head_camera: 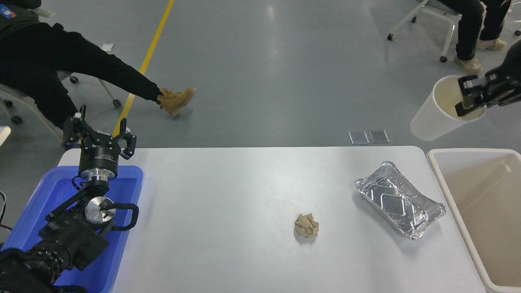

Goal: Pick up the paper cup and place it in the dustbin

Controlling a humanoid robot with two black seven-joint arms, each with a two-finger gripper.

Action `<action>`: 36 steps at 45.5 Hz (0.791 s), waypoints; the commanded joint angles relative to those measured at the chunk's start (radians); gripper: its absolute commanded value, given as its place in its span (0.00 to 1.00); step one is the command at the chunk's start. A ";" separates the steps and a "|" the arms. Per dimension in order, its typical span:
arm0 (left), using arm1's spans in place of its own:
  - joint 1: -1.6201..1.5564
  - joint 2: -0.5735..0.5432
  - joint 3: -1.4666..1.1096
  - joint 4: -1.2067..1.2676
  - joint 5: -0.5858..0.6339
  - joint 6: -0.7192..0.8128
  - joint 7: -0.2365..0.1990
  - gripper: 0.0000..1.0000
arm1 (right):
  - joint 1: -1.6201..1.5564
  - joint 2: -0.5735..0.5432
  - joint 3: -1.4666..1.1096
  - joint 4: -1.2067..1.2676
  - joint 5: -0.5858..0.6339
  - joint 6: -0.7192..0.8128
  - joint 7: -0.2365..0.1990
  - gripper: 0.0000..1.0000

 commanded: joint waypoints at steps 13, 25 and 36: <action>0.000 -0.001 0.000 0.000 0.000 0.001 0.000 0.99 | -0.907 -0.211 0.648 -0.950 0.269 -0.128 -0.002 0.00; 0.000 0.001 0.000 0.000 0.000 0.001 0.000 0.99 | -1.374 -0.084 1.133 -1.206 0.305 -0.341 -0.009 0.00; 0.000 0.001 0.000 0.000 0.000 0.001 0.000 0.99 | -1.595 0.065 1.386 -1.249 0.306 -0.627 -0.025 0.00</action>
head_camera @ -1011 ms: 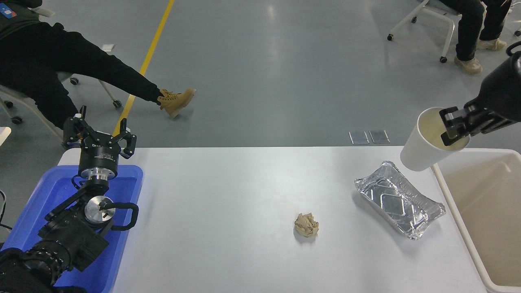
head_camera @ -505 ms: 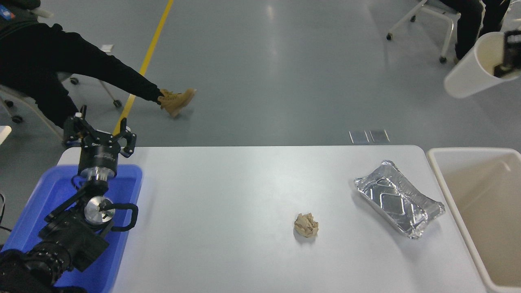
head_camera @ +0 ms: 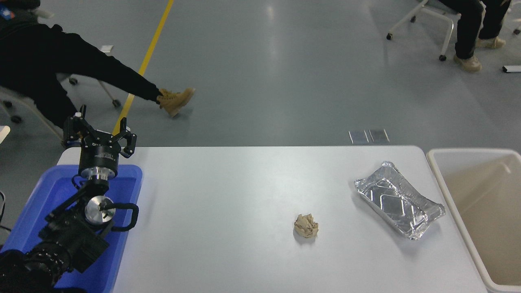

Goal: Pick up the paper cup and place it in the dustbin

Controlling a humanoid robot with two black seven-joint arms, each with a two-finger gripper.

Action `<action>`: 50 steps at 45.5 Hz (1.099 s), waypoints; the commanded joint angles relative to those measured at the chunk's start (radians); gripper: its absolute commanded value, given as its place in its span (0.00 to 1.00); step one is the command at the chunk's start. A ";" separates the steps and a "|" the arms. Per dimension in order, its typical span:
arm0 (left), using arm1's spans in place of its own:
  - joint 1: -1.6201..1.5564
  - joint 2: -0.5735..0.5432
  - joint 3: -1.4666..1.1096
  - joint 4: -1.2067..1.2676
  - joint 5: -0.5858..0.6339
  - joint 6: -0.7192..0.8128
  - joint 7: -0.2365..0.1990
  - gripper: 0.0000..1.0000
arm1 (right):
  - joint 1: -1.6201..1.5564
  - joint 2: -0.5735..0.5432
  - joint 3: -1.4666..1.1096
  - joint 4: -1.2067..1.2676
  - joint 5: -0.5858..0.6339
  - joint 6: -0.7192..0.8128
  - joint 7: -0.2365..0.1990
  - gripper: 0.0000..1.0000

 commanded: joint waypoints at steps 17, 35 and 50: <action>-0.001 -0.001 0.000 0.000 0.000 0.000 0.000 0.99 | -0.421 0.300 0.432 -0.107 0.097 -0.487 -0.057 0.00; 0.001 0.000 0.000 0.000 0.000 0.000 0.000 0.99 | -0.510 0.357 0.437 -0.102 0.187 -0.522 -0.059 0.00; 0.001 -0.001 0.000 0.000 0.000 0.000 0.000 0.99 | -0.531 0.386 0.474 -0.101 0.209 -0.521 -0.056 0.52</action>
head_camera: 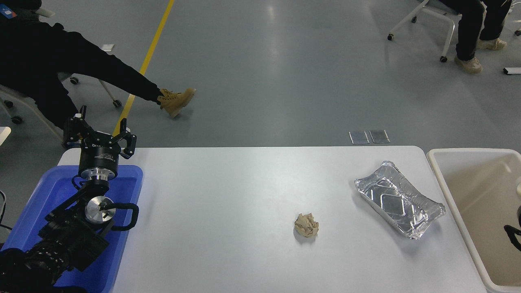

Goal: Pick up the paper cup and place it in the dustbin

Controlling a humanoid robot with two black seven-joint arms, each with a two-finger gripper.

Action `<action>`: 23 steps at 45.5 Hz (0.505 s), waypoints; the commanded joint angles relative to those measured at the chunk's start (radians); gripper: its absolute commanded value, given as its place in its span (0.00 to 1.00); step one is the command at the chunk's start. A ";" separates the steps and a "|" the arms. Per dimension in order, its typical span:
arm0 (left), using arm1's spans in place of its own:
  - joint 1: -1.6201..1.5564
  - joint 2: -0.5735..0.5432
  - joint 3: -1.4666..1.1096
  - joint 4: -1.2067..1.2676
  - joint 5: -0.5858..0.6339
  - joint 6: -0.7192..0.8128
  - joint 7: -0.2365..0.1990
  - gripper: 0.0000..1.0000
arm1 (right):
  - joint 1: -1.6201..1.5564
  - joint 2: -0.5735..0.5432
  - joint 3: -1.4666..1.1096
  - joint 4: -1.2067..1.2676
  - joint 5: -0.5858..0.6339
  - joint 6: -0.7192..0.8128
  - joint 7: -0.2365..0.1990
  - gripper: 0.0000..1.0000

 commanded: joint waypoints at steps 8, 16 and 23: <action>0.001 0.001 0.000 0.000 -0.001 0.000 0.000 0.99 | -0.016 0.029 0.066 0.003 0.015 -0.001 0.001 1.00; 0.000 0.001 0.000 0.000 -0.001 0.000 0.000 0.99 | -0.004 0.027 0.048 0.003 0.014 0.008 0.001 1.00; 0.000 0.001 0.000 0.000 -0.001 0.000 0.000 0.99 | 0.050 0.001 -0.006 0.005 -0.008 0.030 0.001 1.00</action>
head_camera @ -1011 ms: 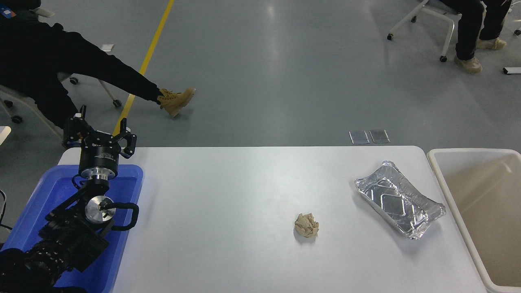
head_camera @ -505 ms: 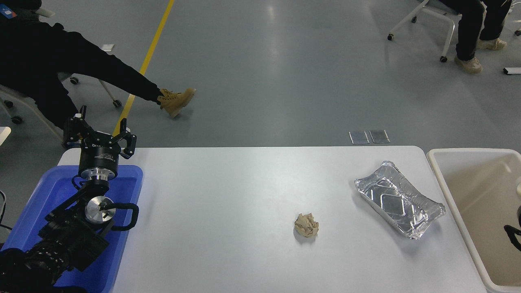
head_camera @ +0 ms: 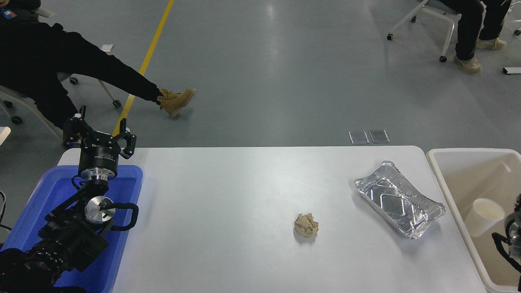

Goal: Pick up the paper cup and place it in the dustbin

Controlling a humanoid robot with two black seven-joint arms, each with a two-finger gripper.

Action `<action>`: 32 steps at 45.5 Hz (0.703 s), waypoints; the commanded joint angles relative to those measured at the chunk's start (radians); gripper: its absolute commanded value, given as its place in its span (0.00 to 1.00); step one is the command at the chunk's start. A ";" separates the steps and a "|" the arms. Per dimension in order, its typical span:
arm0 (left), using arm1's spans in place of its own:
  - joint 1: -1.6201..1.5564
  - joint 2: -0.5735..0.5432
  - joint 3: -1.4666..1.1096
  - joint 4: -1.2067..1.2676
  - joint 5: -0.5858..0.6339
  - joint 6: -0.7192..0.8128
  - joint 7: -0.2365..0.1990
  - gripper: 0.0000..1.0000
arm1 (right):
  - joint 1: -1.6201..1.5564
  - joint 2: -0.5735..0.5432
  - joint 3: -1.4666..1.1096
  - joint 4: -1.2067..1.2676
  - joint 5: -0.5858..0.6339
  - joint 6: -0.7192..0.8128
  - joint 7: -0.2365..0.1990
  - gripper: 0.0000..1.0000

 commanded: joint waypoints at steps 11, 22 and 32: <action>-0.001 0.000 0.000 0.000 0.001 0.000 0.000 0.99 | 0.207 -0.069 -0.243 0.018 -0.015 0.088 -0.018 1.00; -0.001 0.000 0.000 0.000 0.001 -0.002 0.000 0.99 | 0.424 -0.179 -0.572 0.114 -0.028 0.152 -0.040 1.00; -0.001 0.000 0.000 0.000 0.001 0.000 0.000 0.99 | 0.691 -0.334 -0.787 0.456 -0.145 0.152 -0.038 1.00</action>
